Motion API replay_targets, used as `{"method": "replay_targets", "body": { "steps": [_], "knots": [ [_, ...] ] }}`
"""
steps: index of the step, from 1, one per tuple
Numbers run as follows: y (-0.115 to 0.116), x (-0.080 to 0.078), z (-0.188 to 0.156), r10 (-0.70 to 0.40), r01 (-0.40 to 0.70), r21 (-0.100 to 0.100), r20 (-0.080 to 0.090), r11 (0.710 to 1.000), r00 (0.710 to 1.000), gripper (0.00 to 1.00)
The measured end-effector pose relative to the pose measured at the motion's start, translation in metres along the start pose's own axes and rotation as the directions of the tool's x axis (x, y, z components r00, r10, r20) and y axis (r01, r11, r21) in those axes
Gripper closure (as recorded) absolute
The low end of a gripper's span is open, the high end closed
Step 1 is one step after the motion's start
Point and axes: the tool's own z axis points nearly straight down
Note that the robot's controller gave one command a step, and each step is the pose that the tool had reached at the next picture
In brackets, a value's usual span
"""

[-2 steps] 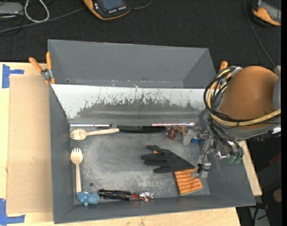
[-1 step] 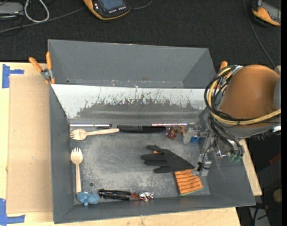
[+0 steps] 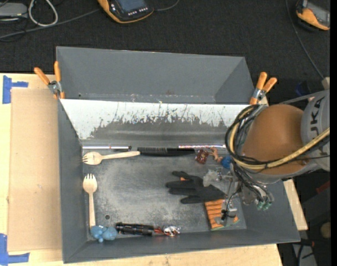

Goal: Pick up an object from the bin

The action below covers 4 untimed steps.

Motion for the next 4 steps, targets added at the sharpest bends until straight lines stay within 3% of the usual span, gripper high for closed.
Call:
{"method": "replay_targets", "body": {
  "steps": [1,2,3,4],
  "knots": [
    [0.007,0.004,0.071,0.012,-0.012,0.001,0.007,1.0,1.0,0.0],
    [-0.008,0.0,0.077,-0.114,0.114,0.001,0.005,0.993,0.993,0.0],
    [0.002,0.007,0.067,-0.103,0.103,0.0,0.008,0.995,0.995,0.0],
    [-0.004,0.003,0.073,-0.207,0.207,0.002,0.012,0.978,0.978,0.0]
  ]
}}
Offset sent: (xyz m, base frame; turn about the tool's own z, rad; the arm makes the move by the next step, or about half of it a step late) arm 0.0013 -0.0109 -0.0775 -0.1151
